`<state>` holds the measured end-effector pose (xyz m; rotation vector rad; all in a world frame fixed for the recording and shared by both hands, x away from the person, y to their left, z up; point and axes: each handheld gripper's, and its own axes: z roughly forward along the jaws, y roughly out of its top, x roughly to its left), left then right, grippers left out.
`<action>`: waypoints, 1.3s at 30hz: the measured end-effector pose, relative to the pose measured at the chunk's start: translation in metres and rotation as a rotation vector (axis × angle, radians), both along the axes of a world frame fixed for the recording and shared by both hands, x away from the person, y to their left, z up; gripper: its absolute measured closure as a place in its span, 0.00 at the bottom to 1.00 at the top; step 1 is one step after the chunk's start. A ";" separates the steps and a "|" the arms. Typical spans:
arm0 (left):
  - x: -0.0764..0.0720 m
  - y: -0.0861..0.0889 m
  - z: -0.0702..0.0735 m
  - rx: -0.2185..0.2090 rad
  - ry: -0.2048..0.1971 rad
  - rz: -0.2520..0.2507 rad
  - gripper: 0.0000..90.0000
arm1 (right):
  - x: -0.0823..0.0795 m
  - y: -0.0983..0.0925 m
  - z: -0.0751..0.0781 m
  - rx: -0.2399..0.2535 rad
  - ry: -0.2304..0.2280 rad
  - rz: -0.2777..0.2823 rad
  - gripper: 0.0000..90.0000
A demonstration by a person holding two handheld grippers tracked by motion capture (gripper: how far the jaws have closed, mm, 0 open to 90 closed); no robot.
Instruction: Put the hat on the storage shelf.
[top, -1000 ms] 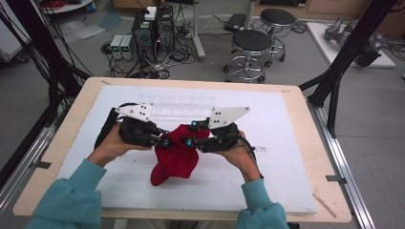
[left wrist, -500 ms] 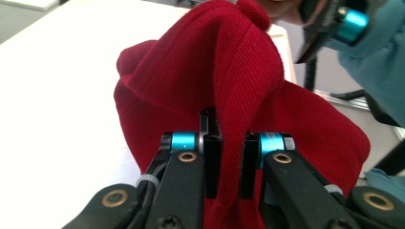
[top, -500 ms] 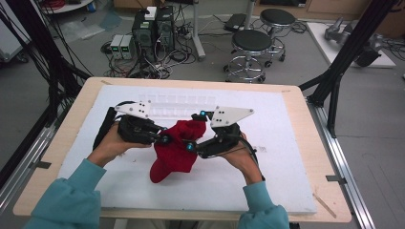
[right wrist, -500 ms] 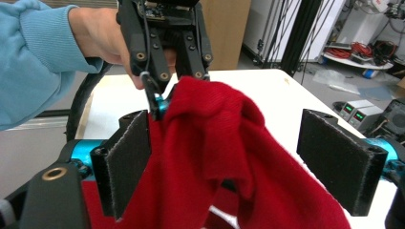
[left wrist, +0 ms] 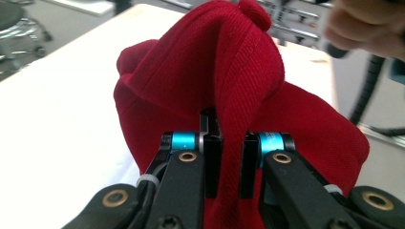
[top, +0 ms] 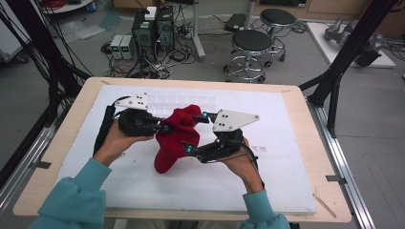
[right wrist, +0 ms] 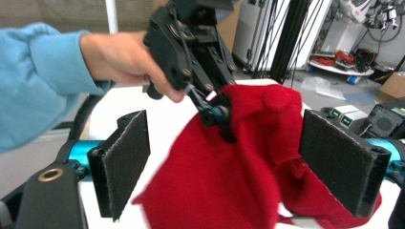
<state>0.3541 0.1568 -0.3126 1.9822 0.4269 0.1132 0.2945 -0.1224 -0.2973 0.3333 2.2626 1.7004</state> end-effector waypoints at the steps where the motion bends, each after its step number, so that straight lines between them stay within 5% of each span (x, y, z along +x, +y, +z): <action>1: 0.001 0.000 0.000 -0.005 0.000 0.017 0.95 | 0.000 0.000 0.000 0.000 0.000 0.000 0.19; 6: 0.003 0.001 0.003 -0.024 -0.025 0.125 0.95 | -0.001 0.002 -0.005 0.020 0.027 0.029 0.19; 19: 0.006 0.002 0.010 -0.084 -0.080 0.359 0.95 | 0.000 0.014 -0.020 -0.025 0.079 0.031 0.19; 22: 0.006 0.003 0.010 -0.094 -0.081 0.375 0.95 | 0.001 0.015 -0.023 -0.025 0.087 0.023 0.19; 30: 0.006 0.001 0.011 -0.103 -0.101 0.427 0.95 | 0.007 0.015 -0.037 -0.035 0.166 -0.107 0.18; 39: 0.006 -0.004 0.012 -0.128 -0.103 0.426 0.95 | 0.014 0.013 -0.040 -0.030 0.208 -0.228 0.21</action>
